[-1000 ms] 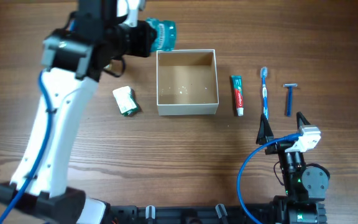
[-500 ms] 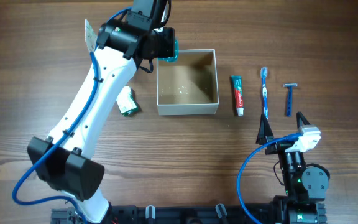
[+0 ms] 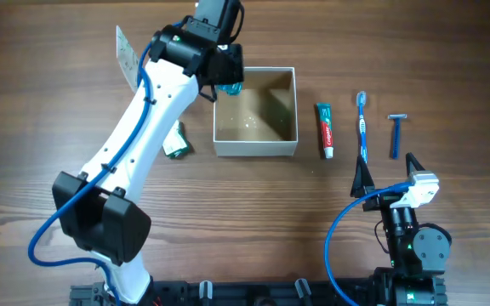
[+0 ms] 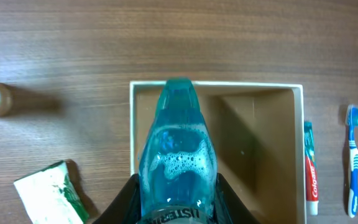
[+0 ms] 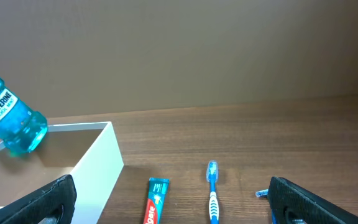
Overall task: Pack container
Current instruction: 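Lift the bottle with the left gripper and carry it over the box, then lower the bottle into the box's left corner and open the left gripper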
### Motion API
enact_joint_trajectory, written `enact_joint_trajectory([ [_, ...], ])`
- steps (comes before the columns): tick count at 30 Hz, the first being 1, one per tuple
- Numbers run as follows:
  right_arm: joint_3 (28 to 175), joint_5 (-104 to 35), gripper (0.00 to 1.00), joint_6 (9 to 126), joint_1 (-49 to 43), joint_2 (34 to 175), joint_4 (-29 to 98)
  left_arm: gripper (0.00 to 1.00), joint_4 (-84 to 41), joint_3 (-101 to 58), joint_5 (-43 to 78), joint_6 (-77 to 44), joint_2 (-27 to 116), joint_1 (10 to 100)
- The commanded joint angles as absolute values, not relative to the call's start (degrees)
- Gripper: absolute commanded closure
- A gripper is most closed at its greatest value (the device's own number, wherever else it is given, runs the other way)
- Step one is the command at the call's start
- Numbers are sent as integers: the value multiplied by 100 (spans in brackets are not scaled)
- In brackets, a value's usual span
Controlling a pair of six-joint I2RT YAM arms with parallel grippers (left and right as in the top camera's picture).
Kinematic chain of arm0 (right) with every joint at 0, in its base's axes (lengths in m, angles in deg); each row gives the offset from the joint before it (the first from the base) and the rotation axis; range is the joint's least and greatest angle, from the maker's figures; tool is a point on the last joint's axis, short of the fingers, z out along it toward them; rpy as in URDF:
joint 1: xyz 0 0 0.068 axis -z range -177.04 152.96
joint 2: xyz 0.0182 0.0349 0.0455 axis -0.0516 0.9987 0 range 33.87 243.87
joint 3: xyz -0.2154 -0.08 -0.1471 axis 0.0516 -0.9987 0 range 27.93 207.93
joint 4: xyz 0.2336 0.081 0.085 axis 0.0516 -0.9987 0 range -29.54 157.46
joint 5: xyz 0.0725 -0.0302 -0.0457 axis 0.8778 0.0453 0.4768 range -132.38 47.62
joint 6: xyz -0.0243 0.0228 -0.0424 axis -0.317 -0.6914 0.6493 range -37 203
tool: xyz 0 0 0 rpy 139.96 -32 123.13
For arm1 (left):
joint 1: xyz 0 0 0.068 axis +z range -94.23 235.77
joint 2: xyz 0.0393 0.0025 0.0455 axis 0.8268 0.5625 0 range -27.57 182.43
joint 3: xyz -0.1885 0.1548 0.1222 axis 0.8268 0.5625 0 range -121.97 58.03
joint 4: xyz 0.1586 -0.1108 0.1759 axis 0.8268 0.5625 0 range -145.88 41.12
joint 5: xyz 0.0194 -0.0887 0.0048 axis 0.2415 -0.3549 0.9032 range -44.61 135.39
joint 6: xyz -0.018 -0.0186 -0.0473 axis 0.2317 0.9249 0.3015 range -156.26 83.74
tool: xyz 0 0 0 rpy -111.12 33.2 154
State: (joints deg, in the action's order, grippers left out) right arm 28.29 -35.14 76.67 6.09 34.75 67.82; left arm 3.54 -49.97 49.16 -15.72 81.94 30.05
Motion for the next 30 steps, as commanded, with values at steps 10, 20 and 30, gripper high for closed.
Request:
enact_joint_trajectory([
  [10,2822,-3512,0,7684,587,3453,6797,96,371,-5157,5003,-1024,8795,2914],
  [20,2822,-3512,0,7687,585,3453,6797,89,367,-5157,5447,-877,9068,2914],
  [30,2822,-3512,0,7684,585,3451,6797,76,205,-5148,5447,-877,9075,2914],
])
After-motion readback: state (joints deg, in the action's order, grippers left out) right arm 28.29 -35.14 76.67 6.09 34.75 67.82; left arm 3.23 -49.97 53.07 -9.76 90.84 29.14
